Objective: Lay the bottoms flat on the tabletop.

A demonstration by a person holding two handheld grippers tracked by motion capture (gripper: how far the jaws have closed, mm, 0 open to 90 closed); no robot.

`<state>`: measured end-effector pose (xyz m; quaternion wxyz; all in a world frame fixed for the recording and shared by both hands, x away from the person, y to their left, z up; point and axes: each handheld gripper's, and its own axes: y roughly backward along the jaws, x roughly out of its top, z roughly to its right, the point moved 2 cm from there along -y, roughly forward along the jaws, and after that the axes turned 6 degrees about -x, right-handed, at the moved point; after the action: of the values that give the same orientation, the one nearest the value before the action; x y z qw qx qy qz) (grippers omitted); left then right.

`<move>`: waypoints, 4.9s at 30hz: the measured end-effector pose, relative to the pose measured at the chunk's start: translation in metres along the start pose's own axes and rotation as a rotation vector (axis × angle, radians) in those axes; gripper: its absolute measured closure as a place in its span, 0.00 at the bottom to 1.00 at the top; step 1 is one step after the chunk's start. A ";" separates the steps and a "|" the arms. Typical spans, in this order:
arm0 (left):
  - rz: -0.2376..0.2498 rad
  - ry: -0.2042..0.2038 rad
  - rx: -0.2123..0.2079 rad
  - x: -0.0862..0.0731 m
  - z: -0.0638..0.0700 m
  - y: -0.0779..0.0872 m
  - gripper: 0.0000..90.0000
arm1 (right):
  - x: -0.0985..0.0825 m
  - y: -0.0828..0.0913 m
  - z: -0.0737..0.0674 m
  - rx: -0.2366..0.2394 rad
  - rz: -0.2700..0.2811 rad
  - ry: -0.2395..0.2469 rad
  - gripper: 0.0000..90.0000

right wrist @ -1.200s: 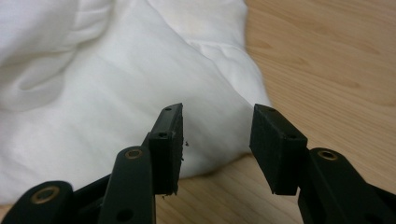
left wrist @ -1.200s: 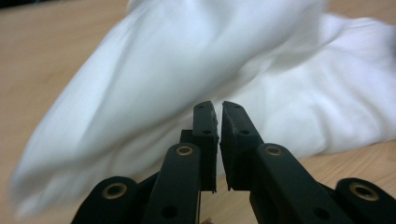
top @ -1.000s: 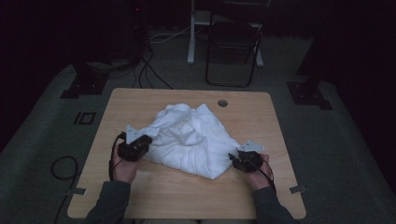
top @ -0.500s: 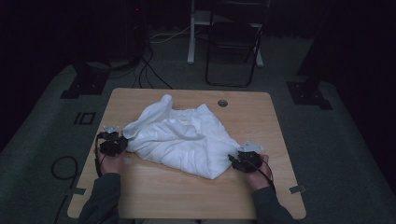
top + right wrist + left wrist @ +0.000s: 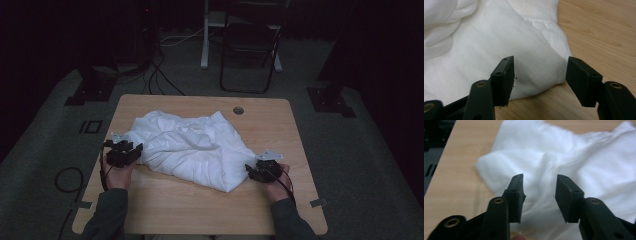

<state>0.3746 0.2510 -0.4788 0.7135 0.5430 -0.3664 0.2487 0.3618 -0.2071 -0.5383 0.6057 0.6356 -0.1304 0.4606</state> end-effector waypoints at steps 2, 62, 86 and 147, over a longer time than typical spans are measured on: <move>0.016 -0.017 -0.031 0.007 0.008 -0.001 0.57 | 0.001 -0.004 0.001 -0.002 -0.015 -0.012 0.37; -0.121 -0.142 -0.253 -0.025 0.060 -0.030 0.40 | 0.064 -0.032 -0.050 0.191 -0.013 0.030 0.55; -0.171 -0.194 -0.283 -0.092 0.060 0.035 0.98 | -0.018 0.072 -0.017 0.115 -0.029 0.064 1.00; -0.109 -0.240 -0.210 -0.056 0.099 -0.037 0.35 | -0.104 0.130 0.080 -0.246 -0.140 -0.221 0.63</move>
<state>0.3437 0.1480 -0.5314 0.7300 0.5102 -0.4429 0.1033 0.2452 -0.3497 -0.5184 0.6913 0.6113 -0.2069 0.3250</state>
